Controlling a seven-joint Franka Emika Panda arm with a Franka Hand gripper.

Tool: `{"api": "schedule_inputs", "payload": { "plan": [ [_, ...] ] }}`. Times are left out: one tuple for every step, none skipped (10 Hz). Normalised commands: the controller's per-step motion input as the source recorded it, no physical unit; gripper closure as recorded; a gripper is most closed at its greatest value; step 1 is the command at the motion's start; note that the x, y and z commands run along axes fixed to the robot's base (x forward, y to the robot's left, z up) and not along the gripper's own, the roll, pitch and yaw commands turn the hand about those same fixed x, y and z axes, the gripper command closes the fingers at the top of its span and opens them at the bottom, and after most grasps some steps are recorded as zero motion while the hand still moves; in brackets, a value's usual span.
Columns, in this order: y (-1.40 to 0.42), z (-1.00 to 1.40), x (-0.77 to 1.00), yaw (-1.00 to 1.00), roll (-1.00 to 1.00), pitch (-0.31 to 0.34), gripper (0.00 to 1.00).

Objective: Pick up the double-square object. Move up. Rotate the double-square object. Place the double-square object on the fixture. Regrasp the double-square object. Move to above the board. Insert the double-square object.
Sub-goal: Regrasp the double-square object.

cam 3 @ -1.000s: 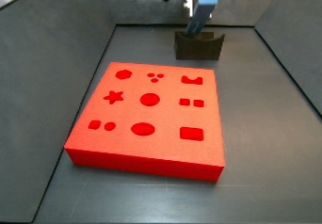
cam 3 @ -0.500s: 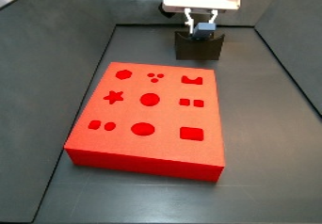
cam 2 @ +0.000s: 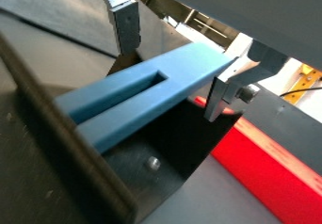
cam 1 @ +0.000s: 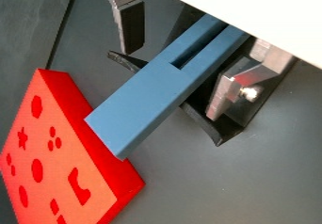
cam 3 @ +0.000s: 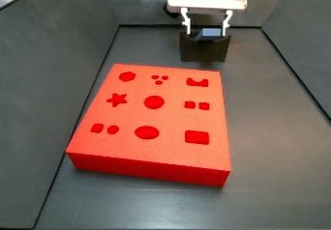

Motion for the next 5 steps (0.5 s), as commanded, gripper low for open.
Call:
{"api": "schedule_inputs", "payload": {
  "plan": [
    [0.01, 1.0, -0.01, 0.0, -0.02, 0.027, 0.0],
    [0.01, 1.0, -0.02, 0.01, -0.01, 0.034, 0.0],
    [0.0, 1.0, -0.03, 0.0, 0.03, 0.046, 0.0],
    [0.0, 1.0, -0.03, 0.0, 0.04, 0.051, 0.0],
    [0.0, 0.85, -0.04, -0.01, 0.05, 0.054, 0.0]
  ]
}}
